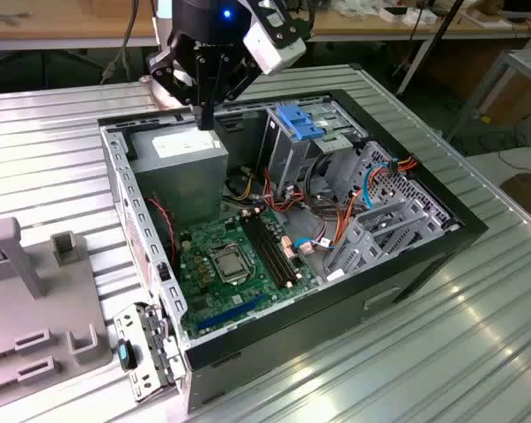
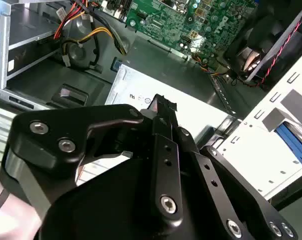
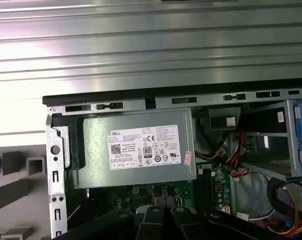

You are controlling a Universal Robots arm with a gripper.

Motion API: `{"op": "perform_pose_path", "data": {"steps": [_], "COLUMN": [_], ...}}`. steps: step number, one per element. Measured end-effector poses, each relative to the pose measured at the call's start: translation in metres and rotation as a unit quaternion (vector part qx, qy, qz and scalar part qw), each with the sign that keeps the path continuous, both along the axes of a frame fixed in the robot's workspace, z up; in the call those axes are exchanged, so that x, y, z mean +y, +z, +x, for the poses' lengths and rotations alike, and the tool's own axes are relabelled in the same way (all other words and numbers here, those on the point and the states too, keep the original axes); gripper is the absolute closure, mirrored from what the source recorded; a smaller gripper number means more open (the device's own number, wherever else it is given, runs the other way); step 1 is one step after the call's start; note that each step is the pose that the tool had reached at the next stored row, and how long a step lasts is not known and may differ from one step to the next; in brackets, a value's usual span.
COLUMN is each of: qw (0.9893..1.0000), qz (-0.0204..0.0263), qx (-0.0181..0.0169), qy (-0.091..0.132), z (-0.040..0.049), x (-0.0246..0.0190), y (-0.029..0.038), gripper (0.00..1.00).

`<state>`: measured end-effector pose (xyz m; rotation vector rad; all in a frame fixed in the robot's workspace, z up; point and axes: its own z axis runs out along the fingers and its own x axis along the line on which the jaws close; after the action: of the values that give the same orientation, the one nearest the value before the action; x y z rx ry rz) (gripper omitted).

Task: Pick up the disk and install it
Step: 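Reach for the disk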

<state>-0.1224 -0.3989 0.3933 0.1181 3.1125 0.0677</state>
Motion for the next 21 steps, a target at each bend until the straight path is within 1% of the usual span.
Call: {"op": "perform_pose_path", "data": {"steps": [6,8,9,13,18,21], "qw": [1.0000,1.0000,1.0000,1.0000,1.0000,1.0000], "qz": [0.0000,0.0000,0.0000,0.0001,0.0000,0.0000], "qx": [0.0000,0.0000,0.0000,-0.0001,0.0000,0.0000], "qy": [0.000,0.000,0.000,0.000,0.000,0.000], "z": [-0.0134,-0.0204,-0.0236,-0.0303,-0.0406,-0.0501], "x": [0.0000,0.0000,0.0005,0.0041,0.0053,0.0058], "y": [0.0000,0.0000,0.0000,-0.0001,-0.0001,-0.0002], "gripper": [0.89,0.89,0.89,0.89,0.89,0.89]}}
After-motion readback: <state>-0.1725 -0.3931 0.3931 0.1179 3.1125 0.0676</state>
